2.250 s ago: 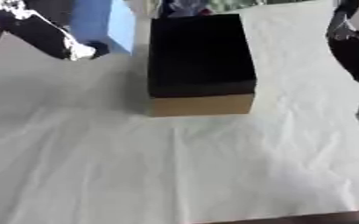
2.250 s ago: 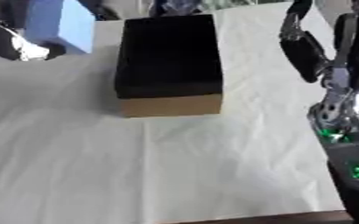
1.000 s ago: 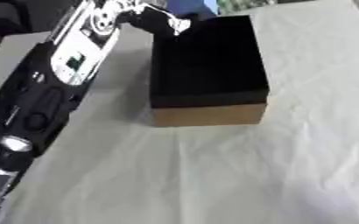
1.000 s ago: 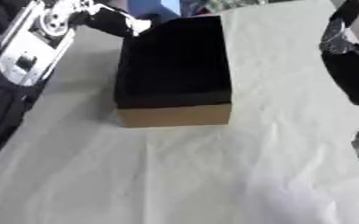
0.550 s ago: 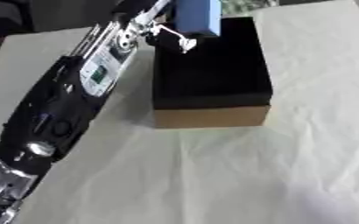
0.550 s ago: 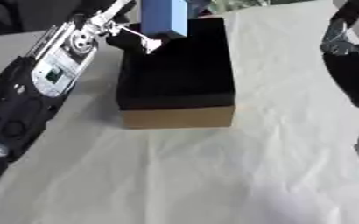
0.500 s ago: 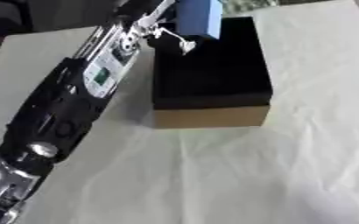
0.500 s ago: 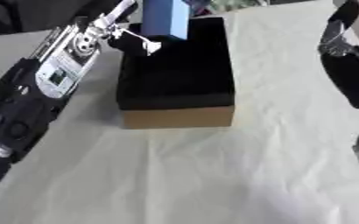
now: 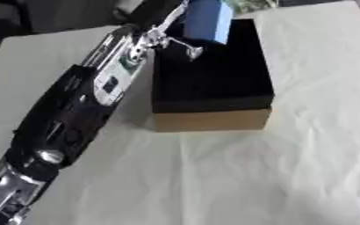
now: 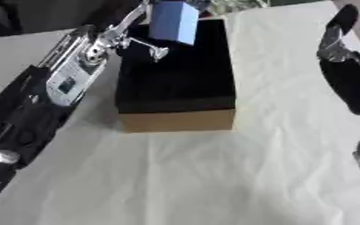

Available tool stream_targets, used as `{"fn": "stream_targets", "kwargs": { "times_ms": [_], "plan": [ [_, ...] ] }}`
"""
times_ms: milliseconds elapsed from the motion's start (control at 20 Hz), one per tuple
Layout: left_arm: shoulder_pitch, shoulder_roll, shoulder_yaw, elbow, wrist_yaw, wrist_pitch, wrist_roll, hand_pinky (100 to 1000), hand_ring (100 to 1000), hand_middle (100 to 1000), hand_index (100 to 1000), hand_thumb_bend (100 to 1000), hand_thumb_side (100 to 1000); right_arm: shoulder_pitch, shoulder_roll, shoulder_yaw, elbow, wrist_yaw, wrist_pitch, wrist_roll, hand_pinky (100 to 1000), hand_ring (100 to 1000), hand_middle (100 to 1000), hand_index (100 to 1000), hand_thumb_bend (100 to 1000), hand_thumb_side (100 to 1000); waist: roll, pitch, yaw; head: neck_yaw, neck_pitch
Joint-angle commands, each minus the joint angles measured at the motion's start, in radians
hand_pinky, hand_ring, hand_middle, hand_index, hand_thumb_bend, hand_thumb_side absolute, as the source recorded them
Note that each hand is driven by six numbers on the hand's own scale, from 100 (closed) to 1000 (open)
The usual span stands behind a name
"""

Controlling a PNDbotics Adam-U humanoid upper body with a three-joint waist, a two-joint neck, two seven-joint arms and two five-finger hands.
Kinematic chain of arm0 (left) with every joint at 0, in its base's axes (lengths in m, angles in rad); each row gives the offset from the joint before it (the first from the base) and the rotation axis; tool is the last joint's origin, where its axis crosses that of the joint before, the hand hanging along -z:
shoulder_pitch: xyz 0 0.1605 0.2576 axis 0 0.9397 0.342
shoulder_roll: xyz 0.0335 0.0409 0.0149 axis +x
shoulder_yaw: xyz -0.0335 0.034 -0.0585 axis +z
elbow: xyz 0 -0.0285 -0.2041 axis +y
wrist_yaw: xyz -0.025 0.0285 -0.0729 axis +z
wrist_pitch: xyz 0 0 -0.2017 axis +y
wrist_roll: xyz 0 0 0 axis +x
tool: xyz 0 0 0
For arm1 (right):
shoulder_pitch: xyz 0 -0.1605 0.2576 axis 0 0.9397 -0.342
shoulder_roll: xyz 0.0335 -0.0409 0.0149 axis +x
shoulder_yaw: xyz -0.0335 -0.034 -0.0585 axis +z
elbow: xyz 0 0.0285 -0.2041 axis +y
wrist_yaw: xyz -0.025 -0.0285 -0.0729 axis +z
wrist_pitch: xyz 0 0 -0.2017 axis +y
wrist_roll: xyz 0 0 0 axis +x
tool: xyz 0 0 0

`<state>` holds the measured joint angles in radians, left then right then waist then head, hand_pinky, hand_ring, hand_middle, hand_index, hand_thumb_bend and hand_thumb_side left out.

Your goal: Pick up objects on the table and place them in the box.

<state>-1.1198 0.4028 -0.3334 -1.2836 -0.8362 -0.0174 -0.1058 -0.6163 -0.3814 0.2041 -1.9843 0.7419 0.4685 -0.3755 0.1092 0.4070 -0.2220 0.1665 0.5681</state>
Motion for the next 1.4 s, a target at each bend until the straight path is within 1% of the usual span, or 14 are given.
{"fn": "stream_targets", "kwargs": {
  "times_ms": [50,200,350,450,550,600,700,800,850,900,1100,1250,1300,1400],
  "plan": [
    [-0.025,0.006,0.004,-0.014,-0.074,-0.010,-0.020,956,972,940,1000,845,344,-0.015,-0.004,-0.001,-0.016,-0.010,-0.006,-0.001,810,747,626,851,100,365,-0.009,-0.020,-0.003,0.005,-0.012],
    [-0.024,0.004,0.009,-0.019,-0.102,0.009,-0.002,960,969,934,1000,878,338,-0.014,-0.003,-0.001,-0.016,-0.011,-0.006,-0.002,810,747,625,851,100,364,-0.010,-0.021,-0.003,0.006,-0.011],
    [-0.020,0.005,0.010,-0.026,-0.094,0.022,0.029,953,954,913,1000,849,311,-0.011,-0.003,-0.002,-0.016,-0.011,-0.007,-0.004,810,747,625,851,100,363,-0.011,-0.023,0.002,0.004,-0.009],
    [-0.017,0.004,0.012,-0.043,-0.076,0.026,0.069,948,934,889,1000,812,279,-0.010,-0.004,-0.003,-0.016,-0.010,-0.007,-0.004,810,748,626,851,100,360,-0.012,-0.026,0.005,0.002,-0.005],
    [-0.011,0.005,0.021,-0.072,-0.043,0.041,0.143,942,903,855,976,735,251,-0.008,-0.005,-0.005,-0.016,-0.007,-0.007,-0.005,810,748,626,851,100,358,-0.013,-0.031,0.009,-0.002,-0.001],
    [-0.007,0.006,0.026,-0.092,-0.017,0.051,0.189,948,883,834,947,672,246,-0.006,-0.006,-0.007,-0.016,-0.006,-0.007,-0.006,810,748,626,850,100,355,-0.014,-0.034,0.012,-0.005,0.002],
    [0.007,0.014,0.039,-0.143,0.063,0.083,0.286,966,857,812,936,589,247,0.001,-0.010,-0.012,-0.016,-0.002,-0.004,-0.010,810,748,626,850,100,374,-0.015,-0.043,0.021,-0.014,0.009],
    [0.026,0.024,0.054,-0.208,0.157,0.117,0.347,970,834,795,924,501,276,0.008,-0.014,-0.018,-0.016,0.002,-0.001,-0.015,809,749,627,850,100,346,-0.016,-0.053,0.032,-0.026,0.019],
    [0.041,0.034,0.065,-0.250,0.214,0.134,0.367,971,832,793,922,482,287,0.013,-0.017,-0.022,-0.016,0.004,0.001,-0.018,809,749,627,850,100,345,-0.017,-0.058,0.040,-0.035,0.025],
    [0.060,0.046,0.077,-0.297,0.272,0.153,0.378,947,810,779,911,414,316,0.018,-0.018,-0.026,-0.016,0.007,0.003,-0.021,808,749,626,850,100,344,-0.019,-0.063,0.049,-0.045,0.033],
    [0.159,0.093,0.138,-0.493,0.474,0.242,0.383,914,764,742,895,275,383,0.039,-0.018,-0.038,-0.016,0.010,0.012,-0.038,807,748,626,851,100,350,-0.031,-0.082,0.089,-0.092,0.061],
    [0.250,0.122,0.187,-0.628,0.576,0.303,0.383,928,762,742,902,236,417,0.049,-0.016,-0.045,-0.016,0.012,0.015,-0.048,807,749,627,851,100,329,-0.042,-0.097,0.116,-0.117,0.077],
    [0.280,0.127,0.203,-0.671,0.610,0.313,0.387,942,761,741,903,209,438,0.052,-0.016,-0.047,-0.016,0.014,0.016,-0.050,808,748,626,850,100,323,-0.045,-0.101,0.124,-0.123,0.081],
    [0.335,0.135,0.237,-0.705,0.687,0.291,0.405,951,763,741,902,194,439,0.060,-0.016,-0.053,-0.016,0.016,0.021,-0.053,807,748,627,850,100,317,-0.053,-0.111,0.144,-0.135,0.092]
  ]
}}
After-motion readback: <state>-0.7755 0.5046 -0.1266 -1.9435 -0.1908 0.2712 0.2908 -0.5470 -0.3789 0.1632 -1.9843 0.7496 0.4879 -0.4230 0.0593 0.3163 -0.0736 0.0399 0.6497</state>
